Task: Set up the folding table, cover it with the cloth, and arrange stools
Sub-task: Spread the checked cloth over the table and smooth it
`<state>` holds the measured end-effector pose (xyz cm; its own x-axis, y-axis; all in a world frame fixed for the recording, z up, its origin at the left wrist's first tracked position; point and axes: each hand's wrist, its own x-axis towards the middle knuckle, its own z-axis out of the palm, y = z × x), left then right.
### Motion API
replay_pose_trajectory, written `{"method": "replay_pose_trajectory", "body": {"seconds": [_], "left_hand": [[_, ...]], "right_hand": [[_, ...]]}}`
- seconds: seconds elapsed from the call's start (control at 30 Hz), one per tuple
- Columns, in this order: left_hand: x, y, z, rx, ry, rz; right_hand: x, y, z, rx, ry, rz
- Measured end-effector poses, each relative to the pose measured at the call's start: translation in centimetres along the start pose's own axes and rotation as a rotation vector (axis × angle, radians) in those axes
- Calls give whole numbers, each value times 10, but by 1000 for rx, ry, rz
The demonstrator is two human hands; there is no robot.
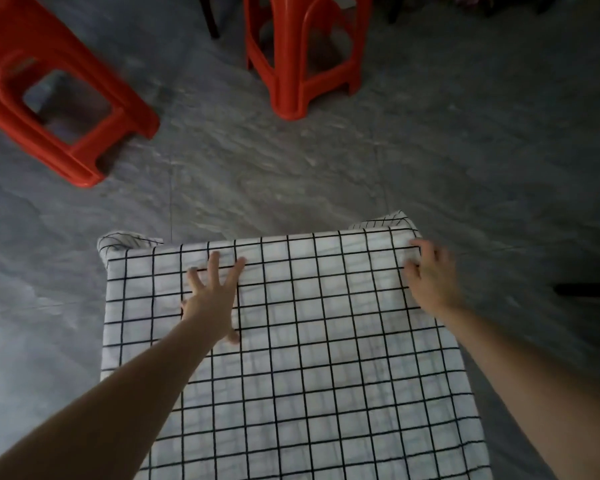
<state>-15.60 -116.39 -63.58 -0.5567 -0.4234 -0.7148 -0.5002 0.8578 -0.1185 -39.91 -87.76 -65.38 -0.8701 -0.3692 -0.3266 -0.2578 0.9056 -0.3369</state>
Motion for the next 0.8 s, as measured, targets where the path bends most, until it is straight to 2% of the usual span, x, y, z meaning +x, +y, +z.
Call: {"method": "replay_pose_trajectory", "body": {"seconds": [0.07,0.13,0.2,0.27,0.37,0.47,0.6,0.7,0.8], "left_hand": [[0,1,-1,-8,2,-11],[0,1,-2,-10,9,-13],[-2,1,-4,-18,9,-8],[-4,1,-4,-29,19,-11],[-6,1,-5,-42,48,-11],[-7,0,-3,-84,72,-9],[-6,-1,-1,-99,97,-9],[-5,-1,0,-96,99,-10],[-4,0,2,-78,98,-10]], "right_hand": [[14,21,-3,148,-145,305],[21,36,-5,182,-228,502],[25,36,-9,174,-99,578],[33,26,-13,143,21,535],[55,-6,-18,193,45,436],[75,-41,-20,258,-23,356],[85,-62,-11,20,-232,109],[84,-62,-4,-3,-279,196],[89,-61,0,135,-215,338]]}}
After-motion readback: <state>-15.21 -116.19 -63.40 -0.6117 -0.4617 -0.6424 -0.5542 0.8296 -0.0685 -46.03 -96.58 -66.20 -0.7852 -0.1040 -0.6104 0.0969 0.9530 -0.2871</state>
